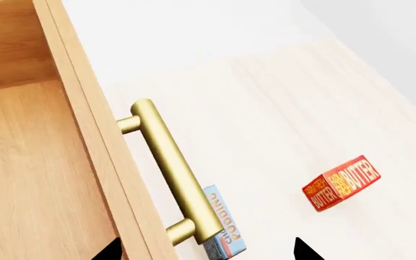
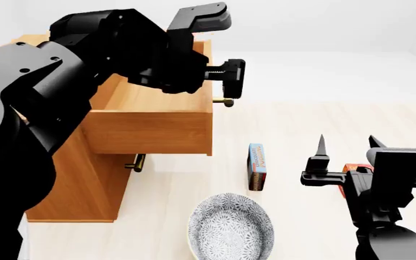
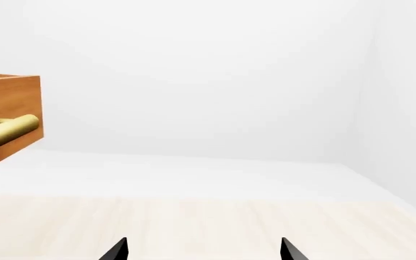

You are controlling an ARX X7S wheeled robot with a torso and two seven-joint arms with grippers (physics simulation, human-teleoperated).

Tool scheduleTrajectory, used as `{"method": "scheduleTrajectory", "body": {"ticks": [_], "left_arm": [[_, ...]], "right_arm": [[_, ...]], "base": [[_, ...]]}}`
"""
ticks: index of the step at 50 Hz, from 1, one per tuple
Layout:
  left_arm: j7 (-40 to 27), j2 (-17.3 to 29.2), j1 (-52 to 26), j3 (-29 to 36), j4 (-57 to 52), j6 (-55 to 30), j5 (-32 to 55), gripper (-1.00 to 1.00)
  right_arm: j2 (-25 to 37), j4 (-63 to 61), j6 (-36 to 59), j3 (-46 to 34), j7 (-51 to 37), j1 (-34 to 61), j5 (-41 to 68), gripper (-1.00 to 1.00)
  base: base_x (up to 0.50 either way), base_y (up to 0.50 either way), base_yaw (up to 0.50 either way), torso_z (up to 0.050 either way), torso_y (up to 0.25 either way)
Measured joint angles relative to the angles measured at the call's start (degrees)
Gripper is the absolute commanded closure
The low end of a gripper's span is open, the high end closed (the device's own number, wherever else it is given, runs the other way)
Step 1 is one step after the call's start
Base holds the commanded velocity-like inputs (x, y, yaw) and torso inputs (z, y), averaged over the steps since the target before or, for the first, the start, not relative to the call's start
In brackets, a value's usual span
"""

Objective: Put the chocolate pudding in the top drawer of the cabinet and close it.

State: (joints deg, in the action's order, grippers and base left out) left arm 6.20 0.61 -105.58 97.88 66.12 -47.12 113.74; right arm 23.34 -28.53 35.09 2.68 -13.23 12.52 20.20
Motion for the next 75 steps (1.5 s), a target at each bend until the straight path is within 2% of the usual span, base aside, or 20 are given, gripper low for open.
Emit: {"method": "scheduleTrajectory", "body": {"ticks": [13,17,29,46,62,75], "left_arm": [[0.09,-0.43,-2.25,-2.12,2.72,0.85,-2.87,-1.0],[-1.26,1.36,-2.75,-3.03,0.21,2.33,-3.25,-1.0],[-14.65,15.14,-1.74,-8.23,-24.01,12.41,-3.6,-1.0],[-33.26,33.8,3.2,-12.42,-60.0,28.94,-12.69,-1.0],[-44.39,48.48,7.78,-14.19,-85.17,37.58,-21.09,-1.0],[-48.93,58.86,10.83,-15.0,-98.22,41.94,-25.76,-1.0]], "right_arm": [[0.2,-0.73,0.56,0.04,-0.26,0.08,0.46,-1.0],[0.3,-1.12,1.0,-0.13,-0.43,0.3,0.54,-1.0],[0.43,-1.81,1.98,-0.97,-0.86,1.02,0.57,-1.0],[0.41,-2.07,2.68,-1.77,-0.93,1.57,1.07,-1.0],[-0.61,-0.31,4.29,-4.64,-1.19,4.35,0.96,-1.0],[-2.17,1.73,7.57,-5.88,-1.54,7.78,2.46,-1.0]], "base": [[0.0,0.0,0.0,0.0,0.0],[0.0,0.0,0.0,0.0,0.0],[0.0,0.0,0.0,0.0,0.0],[0.0,0.0,0.0,0.0,0.0],[0.0,0.0,0.0,0.0,0.0],[0.0,0.0,0.0,0.0,0.0]]}}
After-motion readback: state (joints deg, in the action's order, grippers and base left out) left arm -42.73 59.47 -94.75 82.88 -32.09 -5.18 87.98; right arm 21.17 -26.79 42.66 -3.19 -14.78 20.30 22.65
